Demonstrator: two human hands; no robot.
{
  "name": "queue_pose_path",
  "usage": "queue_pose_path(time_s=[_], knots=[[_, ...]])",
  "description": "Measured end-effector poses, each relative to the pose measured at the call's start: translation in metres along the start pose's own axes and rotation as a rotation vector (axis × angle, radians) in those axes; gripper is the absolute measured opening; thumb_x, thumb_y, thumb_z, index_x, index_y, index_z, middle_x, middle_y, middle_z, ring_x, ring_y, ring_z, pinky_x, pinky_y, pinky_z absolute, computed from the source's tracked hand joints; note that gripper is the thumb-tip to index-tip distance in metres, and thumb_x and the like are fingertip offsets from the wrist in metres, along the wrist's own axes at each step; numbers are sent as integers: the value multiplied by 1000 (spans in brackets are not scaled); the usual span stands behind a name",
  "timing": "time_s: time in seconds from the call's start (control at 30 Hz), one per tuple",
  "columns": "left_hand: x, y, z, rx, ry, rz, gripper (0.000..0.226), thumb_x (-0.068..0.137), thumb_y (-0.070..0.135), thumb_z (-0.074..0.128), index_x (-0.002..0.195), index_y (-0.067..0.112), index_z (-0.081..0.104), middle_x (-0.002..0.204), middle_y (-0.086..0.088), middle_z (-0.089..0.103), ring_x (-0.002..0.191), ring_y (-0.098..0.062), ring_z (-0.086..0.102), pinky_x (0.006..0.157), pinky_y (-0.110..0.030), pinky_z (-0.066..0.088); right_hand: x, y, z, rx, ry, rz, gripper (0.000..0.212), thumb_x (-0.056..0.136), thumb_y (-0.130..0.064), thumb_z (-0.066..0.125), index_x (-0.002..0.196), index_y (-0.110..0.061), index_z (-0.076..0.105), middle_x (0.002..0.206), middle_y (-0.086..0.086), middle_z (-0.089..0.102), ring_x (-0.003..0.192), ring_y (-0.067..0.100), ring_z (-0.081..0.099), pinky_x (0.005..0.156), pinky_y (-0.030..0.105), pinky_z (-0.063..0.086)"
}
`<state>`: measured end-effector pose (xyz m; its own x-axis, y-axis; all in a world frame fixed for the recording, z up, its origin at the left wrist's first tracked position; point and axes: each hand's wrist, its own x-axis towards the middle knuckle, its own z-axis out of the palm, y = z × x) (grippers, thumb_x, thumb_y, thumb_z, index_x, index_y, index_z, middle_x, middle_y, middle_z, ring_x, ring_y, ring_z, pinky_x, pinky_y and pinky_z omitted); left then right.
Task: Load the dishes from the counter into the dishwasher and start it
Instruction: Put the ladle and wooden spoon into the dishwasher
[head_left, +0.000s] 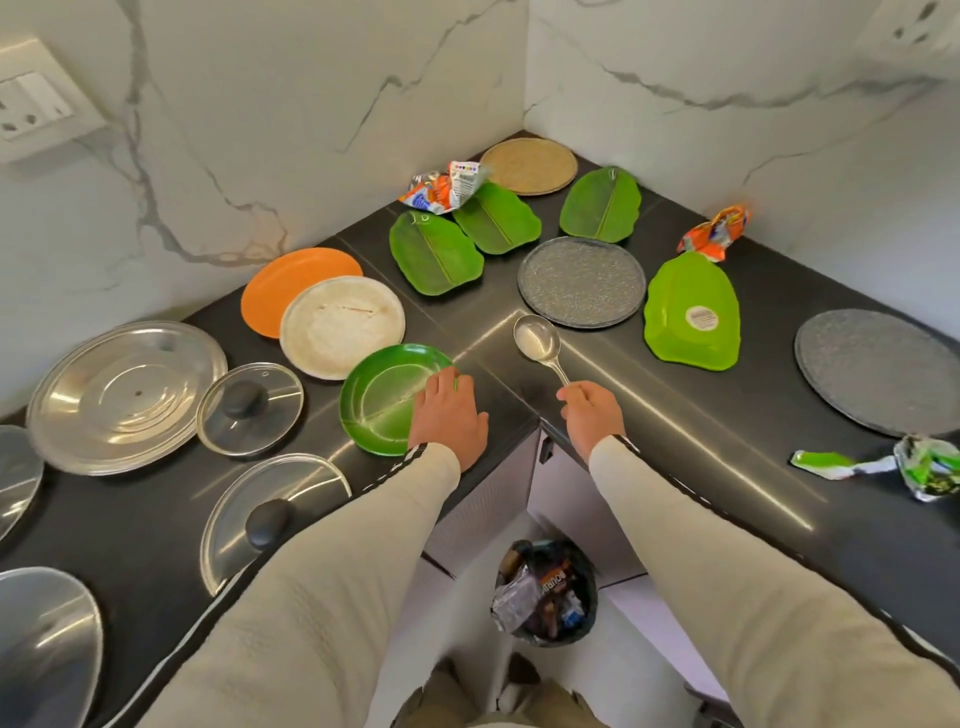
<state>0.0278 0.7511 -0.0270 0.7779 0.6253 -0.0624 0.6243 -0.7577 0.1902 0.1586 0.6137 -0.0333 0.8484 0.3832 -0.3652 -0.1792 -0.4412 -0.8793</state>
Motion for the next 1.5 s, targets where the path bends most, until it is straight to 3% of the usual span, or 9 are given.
queue_pose_path(time_s=[0.3, 0.5, 0.77, 0.93, 1.07, 1.2, 1.37, 1.43, 1.5], knots=[[42, 9, 7, -26, -20, 152, 46, 95, 36, 54, 134, 12, 46, 145, -10, 38, 134, -30, 35, 111, -42, 34, 21, 2, 0, 53, 89, 17, 20, 94, -17, 50, 79, -15, 63, 67, 1, 56, 63, 18, 50, 61, 28, 42], [67, 42, 19, -83, -83, 360, 52, 100, 37, 46, 144, 12, 39, 155, -11, 31, 143, -28, 27, 118, -41, 27, 17, 6, -13, 34, 249, 67, 28, 99, -30, 47, 82, -15, 63, 71, 0, 58, 65, 16, 50, 64, 30, 42], [32, 129, 58, -43, -208, 804, 61, 102, 43, 36, 155, 14, 24, 165, -9, 14, 152, -27, 7, 124, -42, 5, -61, 57, -78, 116, 666, 201, 32, 98, -33, 47, 75, -15, 60, 67, 0, 57, 65, 18, 52, 66, 36, 46], [-40, 190, 76, 82, -248, 1056, 63, 103, 45, 29, 157, 15, 17, 166, -9, 6, 153, -28, 0, 124, -47, 2, -164, 114, -125, 169, 914, 333, 32, 98, -29, 44, 74, -12, 57, 67, 3, 54, 65, 19, 48, 64, 36, 45], [-132, 236, 94, 141, -260, 1276, 62, 103, 44, 30, 156, 15, 19, 165, -10, 9, 153, -29, 1, 124, -47, 4, -263, 171, -146, 215, 1088, 483, 28, 95, -25, 46, 69, -21, 55, 72, 4, 59, 71, 26, 53, 66, 36, 45], [-241, 267, 116, 153, -320, 1444, 62, 103, 44, 25, 156, 14, 18, 165, -11, 8, 153, -29, 1, 124, -47, 5, -362, 227, -159, 287, 1221, 562, 23, 93, -20, 47, 76, -12, 61, 75, 7, 61, 72, 26, 52, 59, 31, 36], [-377, 280, 145, 151, -411, 1512, 60, 103, 45, 28, 155, 16, 20, 164, -9, 12, 153, -29, 5, 124, -48, 10, -471, 312, -170, 277, 1259, 666, 34, 90, -33, 41, 91, -7, 63, 95, 23, 65, 88, 39, 58, 69, 37, 39], [-423, 278, 160, 162, -460, 1499, 59, 102, 44, 31, 154, 17, 22, 164, -10, 15, 152, -29, 8, 123, -48, 13, -507, 346, -178, 247, 1248, 706, 33, 98, -27, 40, 102, -2, 62, 101, 28, 65, 94, 44, 60, 73, 43, 44], [-462, 279, 174, 206, -504, 1490, 61, 102, 44, 30, 155, 15, 19, 164, -10, 13, 152, -29, 6, 123, -48, 11, -536, 377, -191, 252, 1232, 781, 30, 103, -22, 38, 109, -1, 60, 105, 26, 65, 96, 41, 60, 73, 38, 41]])
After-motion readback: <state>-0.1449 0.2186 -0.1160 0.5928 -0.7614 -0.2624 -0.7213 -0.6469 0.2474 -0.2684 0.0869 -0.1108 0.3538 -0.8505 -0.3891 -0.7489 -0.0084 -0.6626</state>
